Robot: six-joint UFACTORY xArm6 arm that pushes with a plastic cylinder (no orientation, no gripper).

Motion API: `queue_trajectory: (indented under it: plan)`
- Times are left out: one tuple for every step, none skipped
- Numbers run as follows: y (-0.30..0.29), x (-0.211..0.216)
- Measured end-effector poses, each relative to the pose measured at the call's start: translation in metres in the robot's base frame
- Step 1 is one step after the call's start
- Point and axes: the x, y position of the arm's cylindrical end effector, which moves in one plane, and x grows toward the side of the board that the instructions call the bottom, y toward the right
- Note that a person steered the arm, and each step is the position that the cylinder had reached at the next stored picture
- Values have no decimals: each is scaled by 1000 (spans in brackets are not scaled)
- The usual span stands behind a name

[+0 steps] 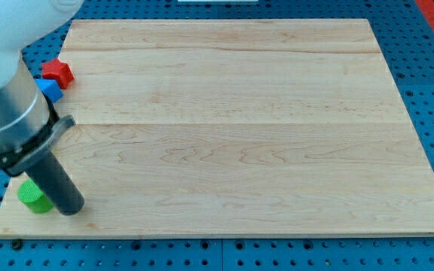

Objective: Make all the blocks except hexagon in a vertical row to the left edge of the board

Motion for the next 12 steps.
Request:
queue_trajectory:
  plan:
    - [-28, -4]
    - [-9, 33]
    - [-28, 39]
    - [-45, 39]
    - [-64, 24]
    - [-68, 4]
    - [-64, 20]
    - [-15, 10]
    - [20, -18]
    - [20, -47]
    - [3, -71]
    - [-19, -64]
